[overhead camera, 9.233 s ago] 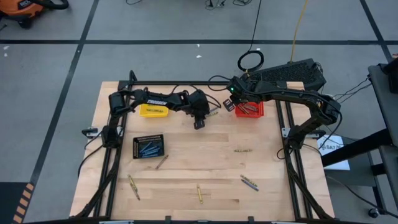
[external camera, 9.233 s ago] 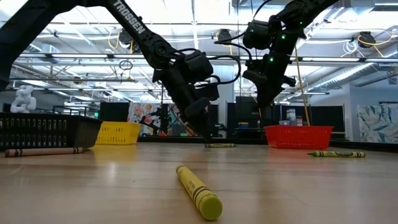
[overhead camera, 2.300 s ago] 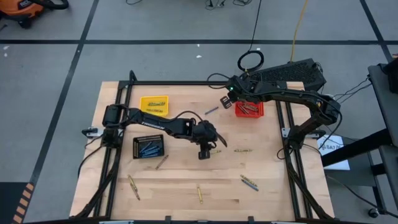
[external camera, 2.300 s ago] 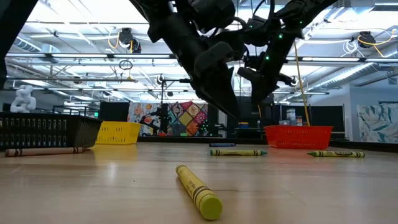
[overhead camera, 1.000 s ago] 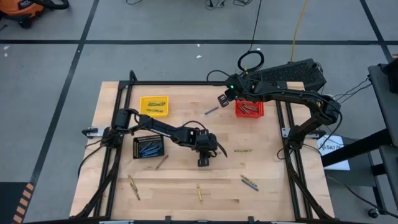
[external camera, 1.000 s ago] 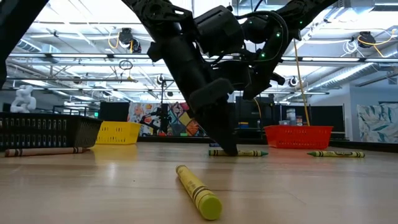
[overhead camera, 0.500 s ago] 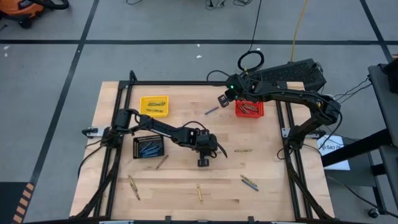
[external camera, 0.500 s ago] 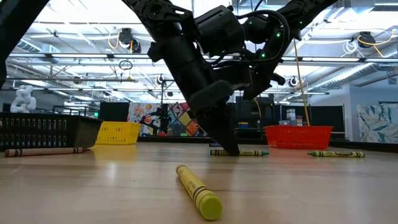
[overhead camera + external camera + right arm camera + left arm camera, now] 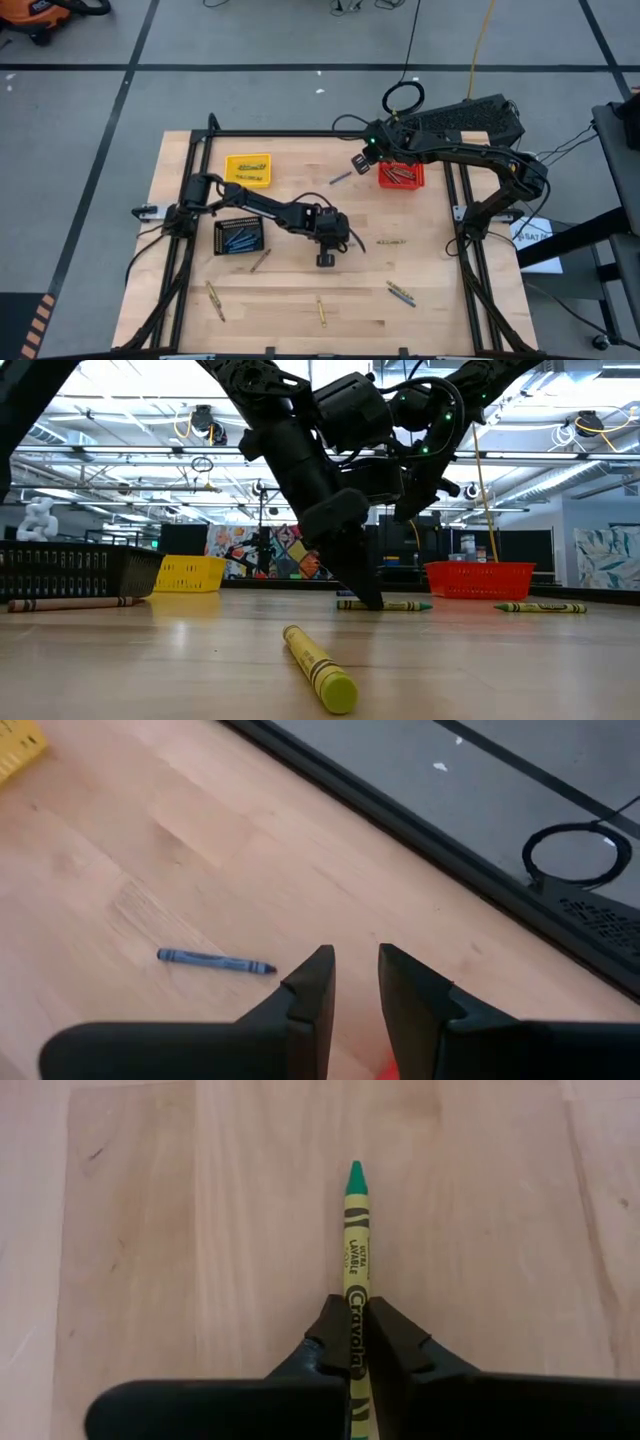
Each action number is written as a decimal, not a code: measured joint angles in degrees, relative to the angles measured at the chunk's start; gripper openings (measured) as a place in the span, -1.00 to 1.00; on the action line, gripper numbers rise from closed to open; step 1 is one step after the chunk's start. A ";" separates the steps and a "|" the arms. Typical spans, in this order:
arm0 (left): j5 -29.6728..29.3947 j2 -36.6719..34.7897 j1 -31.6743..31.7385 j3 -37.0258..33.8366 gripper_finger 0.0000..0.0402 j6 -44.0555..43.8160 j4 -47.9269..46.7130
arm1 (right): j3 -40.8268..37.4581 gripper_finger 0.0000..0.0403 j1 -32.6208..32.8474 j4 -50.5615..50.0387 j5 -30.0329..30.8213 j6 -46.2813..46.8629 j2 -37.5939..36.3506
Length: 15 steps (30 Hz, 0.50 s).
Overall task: Sort crayons
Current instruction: Put the green crayon into the yellow bin
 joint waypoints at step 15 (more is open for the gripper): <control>-3.88 -5.52 6.15 -0.27 -0.96 3.79 -20.30 | 0.00 -0.66 0.02 -4.84 0.00 -1.50 0.02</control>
